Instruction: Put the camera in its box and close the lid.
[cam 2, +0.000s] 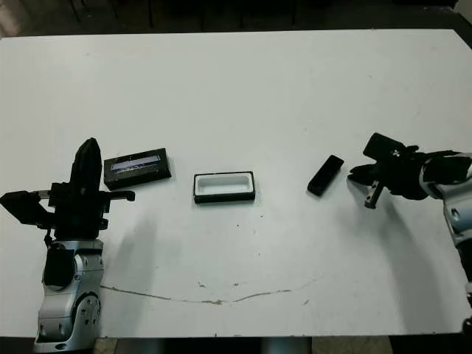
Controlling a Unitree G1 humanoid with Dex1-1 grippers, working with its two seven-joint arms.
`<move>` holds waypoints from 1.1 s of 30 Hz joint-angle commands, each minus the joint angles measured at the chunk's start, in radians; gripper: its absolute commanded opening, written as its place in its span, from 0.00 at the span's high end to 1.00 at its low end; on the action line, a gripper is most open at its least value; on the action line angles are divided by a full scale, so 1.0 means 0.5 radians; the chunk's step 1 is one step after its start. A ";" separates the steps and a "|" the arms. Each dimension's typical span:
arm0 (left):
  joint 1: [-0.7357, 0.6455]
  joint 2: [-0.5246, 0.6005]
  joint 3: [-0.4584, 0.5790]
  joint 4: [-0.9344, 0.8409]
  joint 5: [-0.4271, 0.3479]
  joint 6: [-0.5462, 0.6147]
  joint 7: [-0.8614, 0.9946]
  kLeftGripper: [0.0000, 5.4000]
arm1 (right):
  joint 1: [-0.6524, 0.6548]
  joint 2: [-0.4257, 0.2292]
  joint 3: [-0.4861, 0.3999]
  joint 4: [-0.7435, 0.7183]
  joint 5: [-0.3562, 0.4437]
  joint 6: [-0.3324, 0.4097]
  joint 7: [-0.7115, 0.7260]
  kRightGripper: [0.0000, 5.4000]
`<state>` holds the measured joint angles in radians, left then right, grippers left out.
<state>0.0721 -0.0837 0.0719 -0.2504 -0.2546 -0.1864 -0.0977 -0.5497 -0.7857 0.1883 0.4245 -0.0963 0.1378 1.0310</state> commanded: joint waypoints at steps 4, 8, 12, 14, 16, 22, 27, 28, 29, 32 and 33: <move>0.040 0.011 0.009 0.034 -0.005 0.000 -0.009 1.00 | -0.029 0.074 0.097 0.067 -0.091 0.036 -0.024 1.00; 0.040 0.009 0.004 0.030 -0.016 0.013 -0.012 1.00 | -0.046 0.108 0.097 0.120 -0.073 -0.008 -0.018 1.00; 0.041 0.007 -0.001 0.023 -0.024 0.031 -0.009 1.00 | -0.074 0.132 0.121 0.138 -0.108 -0.006 -0.036 1.00; 0.043 0.011 -0.005 0.024 -0.025 0.021 -0.014 1.00 | -0.082 0.149 0.116 0.169 -0.097 -0.035 -0.035 1.00; 0.043 0.014 -0.005 0.031 -0.021 0.014 -0.013 1.00 | -0.102 0.168 0.123 0.206 -0.094 -0.038 -0.025 1.00; 0.043 0.013 -0.013 0.042 -0.003 0.002 -0.007 1.00 | -0.149 0.230 0.148 0.271 -0.087 -0.134 -0.015 1.00; 0.043 0.013 -0.020 0.057 0.009 -0.015 -0.009 1.00 | -0.211 0.295 0.187 0.278 -0.107 -0.175 -0.006 1.00; 0.044 0.013 -0.022 0.058 0.015 -0.019 -0.008 1.00 | -0.221 0.308 0.192 0.270 -0.107 -0.167 -0.009 1.00; 0.045 0.010 -0.023 0.057 0.018 -0.020 -0.005 1.00 | -0.231 0.323 0.199 0.267 -0.108 -0.168 -0.016 1.00; 0.049 0.005 -0.026 0.053 0.015 -0.015 -0.001 1.00 | -0.254 0.350 0.230 0.257 -0.142 -0.181 -0.044 1.00; 0.048 0.005 -0.027 0.053 0.016 -0.014 0.000 1.00 | -0.267 0.361 0.241 0.267 -0.151 -0.179 -0.042 1.00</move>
<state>0.0758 -0.0838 0.0566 -0.2383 -0.2514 -0.1981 -0.1014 -0.6985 -0.6200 0.2859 0.5405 -0.1516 0.0393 1.0045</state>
